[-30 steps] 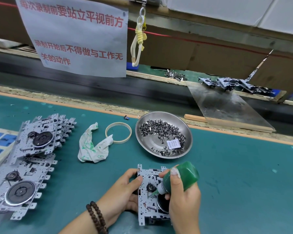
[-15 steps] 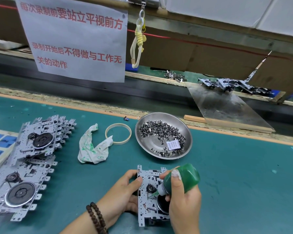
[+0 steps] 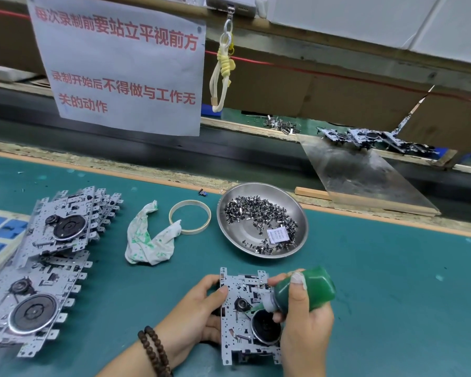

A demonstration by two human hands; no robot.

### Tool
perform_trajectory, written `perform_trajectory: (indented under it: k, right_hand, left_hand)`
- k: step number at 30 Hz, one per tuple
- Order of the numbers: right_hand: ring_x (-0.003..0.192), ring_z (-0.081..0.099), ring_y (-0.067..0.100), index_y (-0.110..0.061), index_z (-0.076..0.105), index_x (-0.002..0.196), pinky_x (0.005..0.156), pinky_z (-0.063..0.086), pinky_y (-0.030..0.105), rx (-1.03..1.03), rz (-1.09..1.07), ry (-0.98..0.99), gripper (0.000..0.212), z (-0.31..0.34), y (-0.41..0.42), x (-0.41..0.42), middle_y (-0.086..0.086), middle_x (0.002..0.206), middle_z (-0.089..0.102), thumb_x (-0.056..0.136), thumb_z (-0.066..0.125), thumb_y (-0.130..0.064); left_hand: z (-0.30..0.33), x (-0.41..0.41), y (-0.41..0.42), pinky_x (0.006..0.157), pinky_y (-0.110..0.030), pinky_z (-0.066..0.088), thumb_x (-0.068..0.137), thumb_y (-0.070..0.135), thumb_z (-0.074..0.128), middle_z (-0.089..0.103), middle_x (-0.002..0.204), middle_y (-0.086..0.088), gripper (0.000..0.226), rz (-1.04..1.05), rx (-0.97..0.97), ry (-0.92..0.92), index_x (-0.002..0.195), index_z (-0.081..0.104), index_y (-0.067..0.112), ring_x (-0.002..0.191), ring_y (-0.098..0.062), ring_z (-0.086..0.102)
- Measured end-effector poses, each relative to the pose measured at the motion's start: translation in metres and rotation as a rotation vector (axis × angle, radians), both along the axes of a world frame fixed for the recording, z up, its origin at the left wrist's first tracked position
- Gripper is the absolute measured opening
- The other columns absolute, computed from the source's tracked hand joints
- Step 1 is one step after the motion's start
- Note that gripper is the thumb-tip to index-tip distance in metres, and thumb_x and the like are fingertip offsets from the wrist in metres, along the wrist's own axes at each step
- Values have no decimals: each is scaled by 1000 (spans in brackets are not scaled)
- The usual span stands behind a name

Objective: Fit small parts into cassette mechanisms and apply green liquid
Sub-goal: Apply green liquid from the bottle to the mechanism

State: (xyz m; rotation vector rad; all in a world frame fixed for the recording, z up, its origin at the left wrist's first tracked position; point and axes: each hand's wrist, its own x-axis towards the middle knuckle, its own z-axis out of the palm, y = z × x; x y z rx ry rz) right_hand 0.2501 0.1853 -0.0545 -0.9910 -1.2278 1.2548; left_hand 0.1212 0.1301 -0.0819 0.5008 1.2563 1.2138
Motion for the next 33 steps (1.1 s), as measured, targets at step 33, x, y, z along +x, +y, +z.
perform_trajectory:
  k: [33]
  right_hand:
    - [74,66,24,1,62,107,75,45,30,-476,451,356,54,-5,45,77,18,91,70,54,58,10]
  left_hand:
    - [22,-9,33,54,-37,57,96,14,43,73,86,-14,19,231,118,-30,105,59,18,63,-29,69]
